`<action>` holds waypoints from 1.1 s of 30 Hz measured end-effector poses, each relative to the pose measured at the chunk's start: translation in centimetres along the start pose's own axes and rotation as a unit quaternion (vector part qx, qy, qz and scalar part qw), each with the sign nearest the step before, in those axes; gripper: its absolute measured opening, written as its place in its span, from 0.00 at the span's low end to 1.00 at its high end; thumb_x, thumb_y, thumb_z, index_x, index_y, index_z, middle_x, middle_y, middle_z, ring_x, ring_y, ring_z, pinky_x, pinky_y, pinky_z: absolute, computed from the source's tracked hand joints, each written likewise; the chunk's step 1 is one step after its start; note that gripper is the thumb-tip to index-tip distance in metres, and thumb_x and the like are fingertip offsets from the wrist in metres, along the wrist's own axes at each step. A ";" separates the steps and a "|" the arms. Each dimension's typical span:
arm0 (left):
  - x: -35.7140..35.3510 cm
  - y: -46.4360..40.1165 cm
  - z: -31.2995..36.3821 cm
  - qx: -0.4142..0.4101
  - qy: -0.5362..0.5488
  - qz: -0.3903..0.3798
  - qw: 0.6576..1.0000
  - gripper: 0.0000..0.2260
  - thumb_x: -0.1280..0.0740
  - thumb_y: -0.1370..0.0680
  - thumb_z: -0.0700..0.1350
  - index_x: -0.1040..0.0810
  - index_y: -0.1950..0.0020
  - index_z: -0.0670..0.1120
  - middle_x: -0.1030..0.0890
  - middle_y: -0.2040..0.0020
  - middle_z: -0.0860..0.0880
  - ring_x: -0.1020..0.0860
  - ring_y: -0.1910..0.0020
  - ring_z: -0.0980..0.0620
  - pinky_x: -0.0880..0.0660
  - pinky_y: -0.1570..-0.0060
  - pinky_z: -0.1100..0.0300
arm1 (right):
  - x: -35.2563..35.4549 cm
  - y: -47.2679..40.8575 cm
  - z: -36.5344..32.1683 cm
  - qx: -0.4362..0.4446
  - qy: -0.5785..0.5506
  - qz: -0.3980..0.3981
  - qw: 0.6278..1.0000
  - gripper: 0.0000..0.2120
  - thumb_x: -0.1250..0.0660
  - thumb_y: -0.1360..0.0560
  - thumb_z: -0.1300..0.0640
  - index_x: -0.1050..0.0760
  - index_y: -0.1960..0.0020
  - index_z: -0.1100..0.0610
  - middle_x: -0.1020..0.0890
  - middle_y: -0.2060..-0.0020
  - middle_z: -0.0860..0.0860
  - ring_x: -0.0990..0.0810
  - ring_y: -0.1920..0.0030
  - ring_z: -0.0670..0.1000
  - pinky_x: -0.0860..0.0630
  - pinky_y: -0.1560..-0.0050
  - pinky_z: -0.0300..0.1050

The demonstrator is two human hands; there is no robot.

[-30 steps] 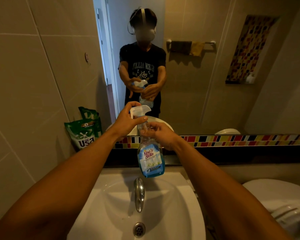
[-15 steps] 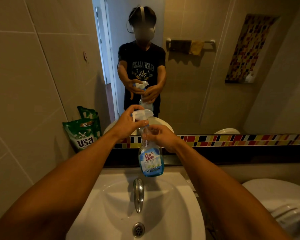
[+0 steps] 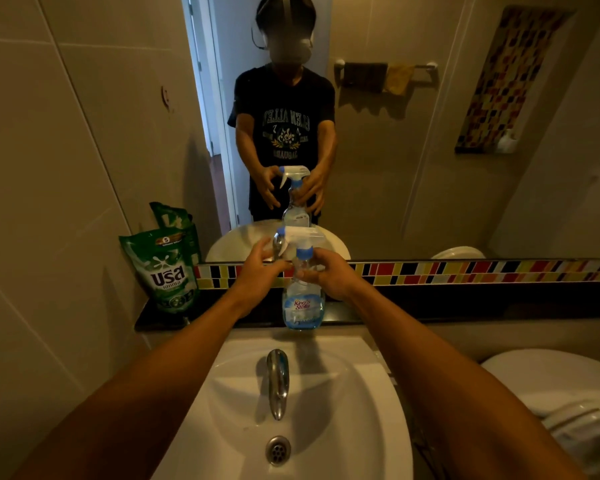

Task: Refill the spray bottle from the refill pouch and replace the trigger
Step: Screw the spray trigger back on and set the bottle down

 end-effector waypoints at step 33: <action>-6.6 -4.9 -13.8 0.116 0.056 -0.006 0.992 0.26 0.33 0.21 0.34 0.32 0.24 0.50 0.23 0.32 0.47 0.23 0.35 0.49 0.24 0.36 0.52 | 0.8 -6.8 6.9 -0.042 -0.027 0.036 0.998 0.23 0.31 0.19 0.59 0.30 0.25 0.53 0.22 0.31 0.53 0.23 0.31 0.56 0.23 0.32 0.61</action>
Point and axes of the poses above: each hand's wrist, its own y-axis away from the middle knuckle, its own x-axis out of the back of the hand, z = x × y, the point moved 8 cm from there along -y, towards the middle knuckle
